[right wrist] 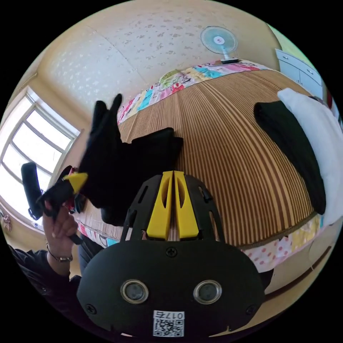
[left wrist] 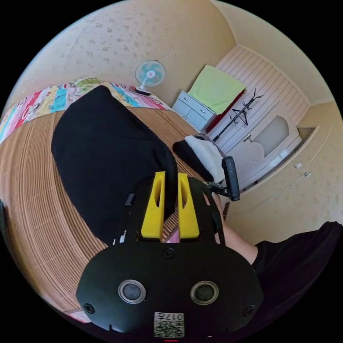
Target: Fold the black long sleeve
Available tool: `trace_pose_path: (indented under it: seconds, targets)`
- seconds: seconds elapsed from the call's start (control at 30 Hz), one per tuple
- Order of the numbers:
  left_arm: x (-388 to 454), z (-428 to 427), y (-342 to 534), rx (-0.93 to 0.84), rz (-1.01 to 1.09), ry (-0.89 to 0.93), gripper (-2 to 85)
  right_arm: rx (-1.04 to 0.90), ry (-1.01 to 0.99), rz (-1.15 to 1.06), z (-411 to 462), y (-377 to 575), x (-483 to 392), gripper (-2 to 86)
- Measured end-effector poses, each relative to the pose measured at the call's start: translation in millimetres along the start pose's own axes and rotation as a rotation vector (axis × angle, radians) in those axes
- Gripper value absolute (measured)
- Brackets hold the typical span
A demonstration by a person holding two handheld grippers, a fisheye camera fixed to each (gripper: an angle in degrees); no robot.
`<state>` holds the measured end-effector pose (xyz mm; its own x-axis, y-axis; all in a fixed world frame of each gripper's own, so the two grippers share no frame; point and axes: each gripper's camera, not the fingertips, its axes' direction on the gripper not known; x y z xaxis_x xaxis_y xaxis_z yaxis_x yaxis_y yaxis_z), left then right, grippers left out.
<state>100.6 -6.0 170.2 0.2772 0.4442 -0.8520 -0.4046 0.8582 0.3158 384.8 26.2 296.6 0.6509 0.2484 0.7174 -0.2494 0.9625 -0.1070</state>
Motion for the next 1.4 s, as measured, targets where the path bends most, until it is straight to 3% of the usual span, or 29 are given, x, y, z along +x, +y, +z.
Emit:
trace_pose_path:
  seconds: [0.1, 0.2, 0.27, 0.4, 0.53, 0.7, 0.77, 0.93, 1.1, 1.17, 1.27, 1.4]
  targets:
    - [4.7, 32.2, 24.2, -0.079, 0.043, 0.254, 5.0, -0.006, 0.033, 0.048, -11.4, 2.9, 34.1, 2.5]
    - [-10.6, 6.7, 53.1, -0.017, -0.029, 0.093, 6.6, 0.031, -0.07, 0.079, -24.3, 0.6, 63.5, 5.8]
    - [-32.2, -28.1, 64.6, 0.097, -0.111, -0.021, 7.7, 0.05, -0.27, 0.078, -27.8, -9.0, 84.4, 9.1]
    - [-108.5, -87.7, 72.2, 0.26, -0.438, -0.21, 18.8, -0.087, -0.52, 0.098, 1.3, -39.0, 109.9, 15.4]
    - [-185.3, -61.1, 58.9, 0.128, -0.584, -0.055, 21.4, -0.27, -0.431, 0.069, 36.2, -64.9, 108.9, 22.0]
    - [-229.2, -20.8, 60.9, 0.081, -0.64, 0.28, 18.2, -0.312, -0.485, 0.064, 32.1, -64.0, 121.8, 19.7]
    - [-229.7, -20.2, 64.2, 0.075, -0.634, 0.307, 17.6, -0.394, -0.556, 0.052, 46.5, -47.6, 124.6, 18.0]
    - [-207.8, -42.3, 73.7, 0.003, -0.607, 0.243, 14.8, -0.349, -0.699, 0.101, 39.4, -15.8, 132.1, 14.5]
    - [-171.1, -134.8, 73.4, 0.078, -0.466, 0.163, 12.8, -0.324, -0.824, -0.049, 24.0, -16.5, 60.3, 13.3]
    - [-157.5, -189.8, 70.2, 0.122, -0.404, 0.082, 12.6, -0.309, -0.847, -0.165, 19.5, -34.0, -9.2, 13.2]
    - [-136.9, -301.5, 67.3, 0.199, -0.322, -0.081, 12.7, -0.311, -0.905, -0.28, 24.3, -58.2, -114.7, 13.2]
    - [-137.0, -465.9, 77.8, 0.266, -0.361, -0.285, 13.4, -0.303, -0.961, -0.316, 49.8, -65.1, -247.5, 13.4]
